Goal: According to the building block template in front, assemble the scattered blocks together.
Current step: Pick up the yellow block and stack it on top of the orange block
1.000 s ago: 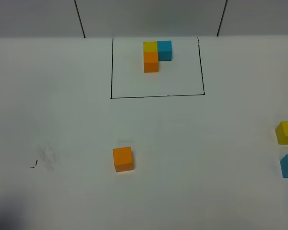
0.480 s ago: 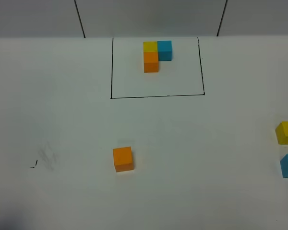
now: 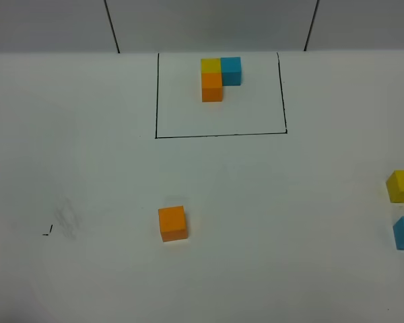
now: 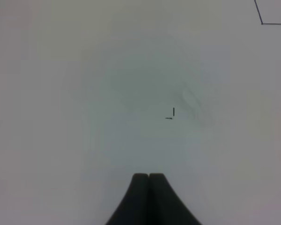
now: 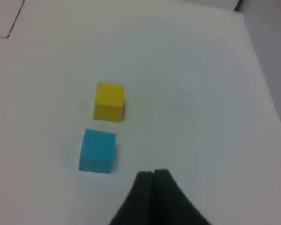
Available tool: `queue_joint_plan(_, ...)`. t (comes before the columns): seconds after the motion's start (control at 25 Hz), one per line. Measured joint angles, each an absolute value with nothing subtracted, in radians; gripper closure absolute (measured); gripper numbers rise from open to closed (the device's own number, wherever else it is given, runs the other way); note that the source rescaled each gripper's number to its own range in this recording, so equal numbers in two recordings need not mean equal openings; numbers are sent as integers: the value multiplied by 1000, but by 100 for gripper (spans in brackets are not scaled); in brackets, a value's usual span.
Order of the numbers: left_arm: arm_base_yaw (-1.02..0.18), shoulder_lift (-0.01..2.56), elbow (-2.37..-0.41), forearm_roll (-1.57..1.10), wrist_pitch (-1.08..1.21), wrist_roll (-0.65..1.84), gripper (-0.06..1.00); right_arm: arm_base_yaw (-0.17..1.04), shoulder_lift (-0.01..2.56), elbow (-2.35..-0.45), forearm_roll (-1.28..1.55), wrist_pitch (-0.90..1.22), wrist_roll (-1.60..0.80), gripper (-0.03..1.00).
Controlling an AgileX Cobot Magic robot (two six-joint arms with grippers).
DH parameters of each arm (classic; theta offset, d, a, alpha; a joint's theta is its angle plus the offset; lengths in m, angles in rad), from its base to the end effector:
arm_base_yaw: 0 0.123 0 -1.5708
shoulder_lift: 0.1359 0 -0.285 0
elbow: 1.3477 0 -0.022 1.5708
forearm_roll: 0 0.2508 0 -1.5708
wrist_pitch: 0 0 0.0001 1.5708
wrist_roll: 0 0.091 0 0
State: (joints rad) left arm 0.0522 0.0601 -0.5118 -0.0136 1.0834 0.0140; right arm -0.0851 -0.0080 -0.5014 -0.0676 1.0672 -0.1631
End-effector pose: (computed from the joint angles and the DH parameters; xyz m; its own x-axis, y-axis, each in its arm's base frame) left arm 0.0023 -0.0010 0.2789 -0.5176 -0.0194 -0.8554 -0.0380 0.9993 0.0003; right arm -0.0070 -0.0048 0.2773 -0.4690 -0.1549 -0.8695 0.0471 0.9787 -0.1997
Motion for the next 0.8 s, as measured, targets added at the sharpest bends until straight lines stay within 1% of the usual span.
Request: queue_joint_plan(0.8, 50, 60, -512, -18, 1083, 16, 94, -85, -8, -501, -68, 1067, -162, 97)
